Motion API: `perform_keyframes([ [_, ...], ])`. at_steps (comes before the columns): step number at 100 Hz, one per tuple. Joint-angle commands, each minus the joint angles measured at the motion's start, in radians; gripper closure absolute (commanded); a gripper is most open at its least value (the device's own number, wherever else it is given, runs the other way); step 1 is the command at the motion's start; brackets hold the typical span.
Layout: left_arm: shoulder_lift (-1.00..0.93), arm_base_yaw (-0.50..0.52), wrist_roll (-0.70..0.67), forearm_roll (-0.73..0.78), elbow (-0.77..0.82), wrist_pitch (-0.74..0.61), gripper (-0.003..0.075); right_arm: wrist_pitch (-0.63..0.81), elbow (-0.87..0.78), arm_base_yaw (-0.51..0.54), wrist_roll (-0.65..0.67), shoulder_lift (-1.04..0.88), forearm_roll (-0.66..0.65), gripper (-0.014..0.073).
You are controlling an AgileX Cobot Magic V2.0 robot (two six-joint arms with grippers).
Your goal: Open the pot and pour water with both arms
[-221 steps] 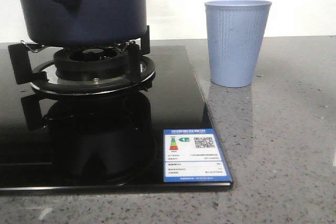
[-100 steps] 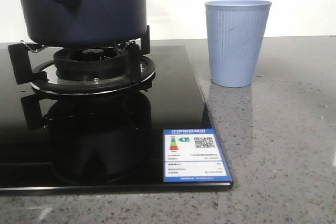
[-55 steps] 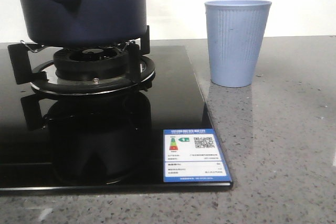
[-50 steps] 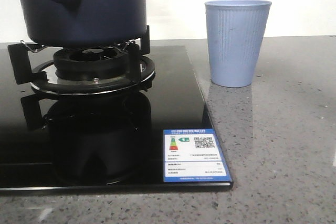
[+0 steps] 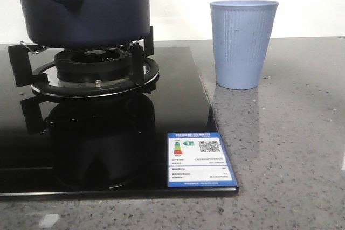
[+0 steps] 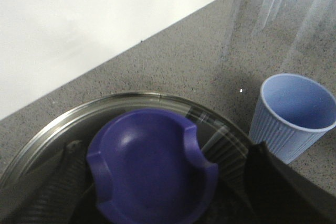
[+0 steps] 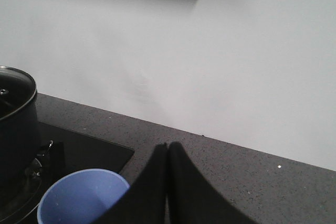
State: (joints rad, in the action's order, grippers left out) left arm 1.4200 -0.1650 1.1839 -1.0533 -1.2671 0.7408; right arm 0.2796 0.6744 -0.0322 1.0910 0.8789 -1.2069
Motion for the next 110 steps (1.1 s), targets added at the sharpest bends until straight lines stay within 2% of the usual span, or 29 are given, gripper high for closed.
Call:
perform_keyframes([
  [1, -0.071, 0.004, -0.003, -0.054, -0.038, -0.016, 0.015, 0.017, 0.023, 0.006, 0.003, -0.013, 0.021, 0.0664],
  [32, -0.24, 0.122, -0.023, -0.058, -0.038, -0.014, 0.0156, 0.017, 0.023, 0.006, 0.003, -0.013, 0.021, 0.0664],
  [41, -0.294, 0.168, -0.069, -0.058, -0.038, -0.014, 0.0203, 0.017, 0.023, 0.006, 0.003, -0.013, 0.021, 0.0664],
  [51, -0.347, 0.212, -0.143, -0.055, -0.038, -0.01, 0.0336, 0.015, 0.023, 0.006, 0.003, -0.013, 0.021, 0.0664],
  [58, -0.38, 0.239, -0.193, -0.031, -0.038, 0.005, 0.0484, -0.007, 0.023, 0.006, 0.015, -0.014, 0.023, 0.0663],
  [68, -0.426, 0.263, -0.218, 0.025, -0.033, 0.037, 0.0741, -0.091, 0.023, 0.006, 0.08, -0.025, 0.024, 0.0659],
  [82, -0.496, 0.277, -0.232, 0.105, 0.013, -0.006, 0.0739, -0.188, 0.023, 0.006, 0.121, -0.064, 0.024, 0.0659],
  [102, -0.633, 0.267, -0.281, 0.176, 0.2, -0.289, 0.0739, -0.247, 0.012, 0.006, 0.202, -0.151, 0.025, 0.0659],
  [110, -0.686, 0.238, -0.281, 0.178, 0.299, -0.353, 0.0739, -0.257, -0.027, 0.006, 0.202, -0.196, 0.025, 0.0659],
])
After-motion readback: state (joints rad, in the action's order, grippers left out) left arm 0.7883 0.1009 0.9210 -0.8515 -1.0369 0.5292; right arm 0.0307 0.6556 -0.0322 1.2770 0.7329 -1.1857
